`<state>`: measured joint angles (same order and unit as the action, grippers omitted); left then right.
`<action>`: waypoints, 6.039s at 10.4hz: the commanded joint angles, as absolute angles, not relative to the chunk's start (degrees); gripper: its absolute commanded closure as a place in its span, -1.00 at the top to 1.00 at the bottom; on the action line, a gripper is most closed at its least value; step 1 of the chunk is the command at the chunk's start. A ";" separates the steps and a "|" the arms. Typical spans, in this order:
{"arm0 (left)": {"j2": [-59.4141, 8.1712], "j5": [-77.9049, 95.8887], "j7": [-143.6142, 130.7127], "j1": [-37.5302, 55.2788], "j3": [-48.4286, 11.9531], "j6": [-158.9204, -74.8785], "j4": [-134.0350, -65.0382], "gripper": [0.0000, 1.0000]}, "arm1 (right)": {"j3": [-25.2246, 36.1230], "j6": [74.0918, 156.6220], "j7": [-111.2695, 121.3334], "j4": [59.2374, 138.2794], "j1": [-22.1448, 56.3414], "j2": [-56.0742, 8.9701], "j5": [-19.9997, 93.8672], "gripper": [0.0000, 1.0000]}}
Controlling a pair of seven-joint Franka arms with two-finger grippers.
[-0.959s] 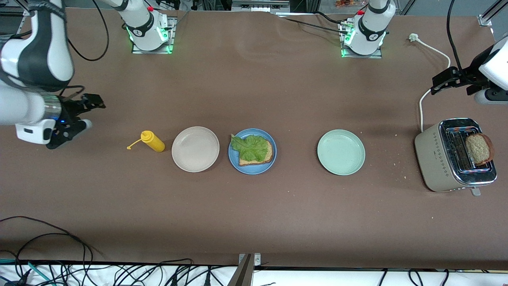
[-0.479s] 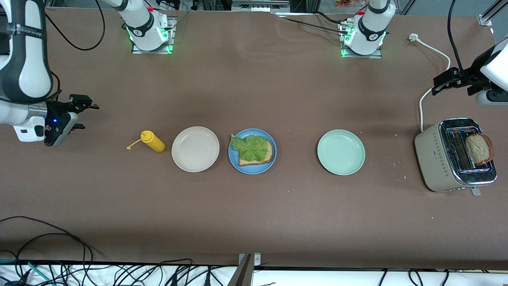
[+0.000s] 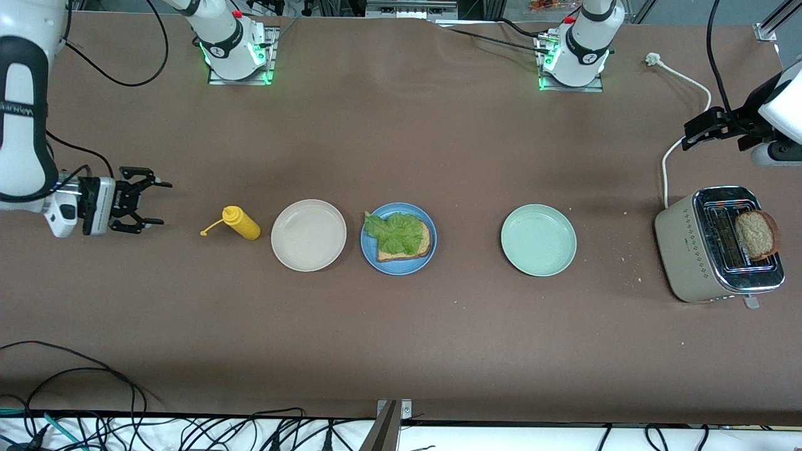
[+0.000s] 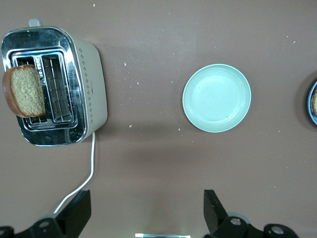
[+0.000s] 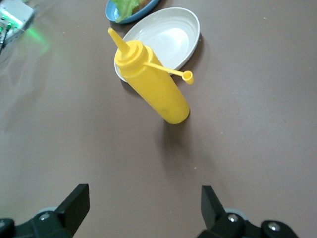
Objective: Make sandwich in blue plate with both arms
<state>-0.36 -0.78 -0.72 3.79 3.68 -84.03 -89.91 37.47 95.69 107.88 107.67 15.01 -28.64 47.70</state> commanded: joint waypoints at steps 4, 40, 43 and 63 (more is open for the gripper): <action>-0.97 0.44 0.18 3.25 3.52 -82.71 -88.24 1.00 | 35.87 85.08 132.25 106.52 12.57 -39.46 67.30 1.00; -0.88 0.35 -0.44 4.83 1.85 -82.70 -86.92 1.00 | 32.87 97.82 57.22 72.42 56.50 -46.05 9.34 -0.84; -0.88 0.35 -0.35 4.83 1.85 -82.71 -86.92 1.00 | 32.61 97.73 53.45 72.42 61.42 -46.14 0.13 -0.84; -0.97 0.35 0.26 4.31 2.02 -82.71 -86.92 1.00 | 37.53 85.71 87.05 72.77 41.70 -36.04 28.51 -0.84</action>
<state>-0.52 -0.75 -0.72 4.62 1.69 -83.99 -88.33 38.40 89.84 77.61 73.06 49.15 -36.93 18.16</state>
